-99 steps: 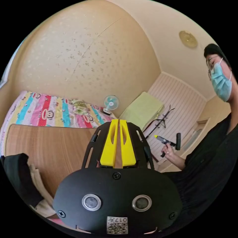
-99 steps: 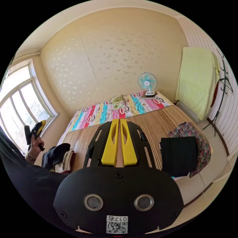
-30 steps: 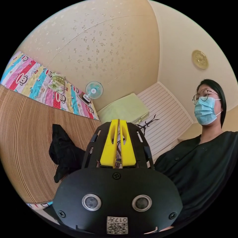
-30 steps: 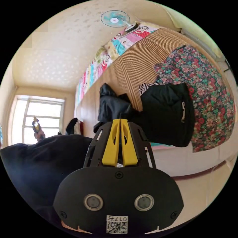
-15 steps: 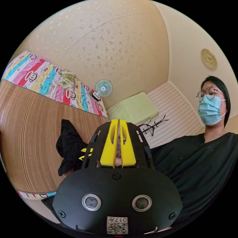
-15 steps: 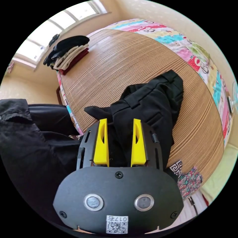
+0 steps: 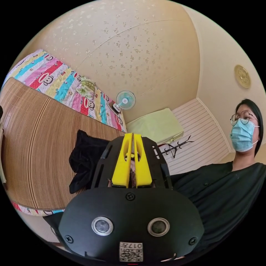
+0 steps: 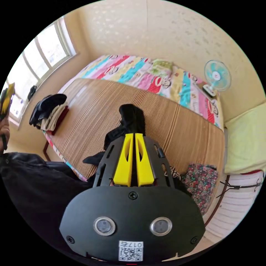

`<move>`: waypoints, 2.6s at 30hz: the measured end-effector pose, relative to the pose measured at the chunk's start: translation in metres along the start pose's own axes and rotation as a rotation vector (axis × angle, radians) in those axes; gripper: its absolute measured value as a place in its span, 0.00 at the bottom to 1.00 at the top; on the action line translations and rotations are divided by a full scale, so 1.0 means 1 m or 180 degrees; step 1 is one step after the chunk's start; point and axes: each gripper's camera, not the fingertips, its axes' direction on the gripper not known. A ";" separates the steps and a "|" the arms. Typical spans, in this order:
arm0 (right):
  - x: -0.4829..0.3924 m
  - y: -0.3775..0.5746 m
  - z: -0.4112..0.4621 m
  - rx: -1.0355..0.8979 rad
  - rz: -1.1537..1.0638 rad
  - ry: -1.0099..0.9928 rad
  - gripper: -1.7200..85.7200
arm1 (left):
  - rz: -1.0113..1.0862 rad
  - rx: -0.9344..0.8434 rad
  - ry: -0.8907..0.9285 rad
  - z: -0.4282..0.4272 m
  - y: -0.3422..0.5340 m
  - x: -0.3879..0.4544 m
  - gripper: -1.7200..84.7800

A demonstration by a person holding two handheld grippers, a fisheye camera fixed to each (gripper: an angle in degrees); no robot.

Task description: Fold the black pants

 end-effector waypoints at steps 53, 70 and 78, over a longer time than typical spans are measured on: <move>-0.390 0.276 -0.117 0.1199 -0.0196 -0.0302 0.15 | 0.2036 0.0217 0.0862 -0.257 0.122 0.091 0.02; -0.562 0.239 -0.143 0.2094 -0.1186 0.0535 0.29 | 0.1929 0.1330 0.0559 -0.373 0.132 0.189 0.03; -0.542 0.250 -0.156 0.2536 -0.1176 0.0153 0.26 | 0.1960 0.1810 0.0272 -0.422 0.134 0.206 0.03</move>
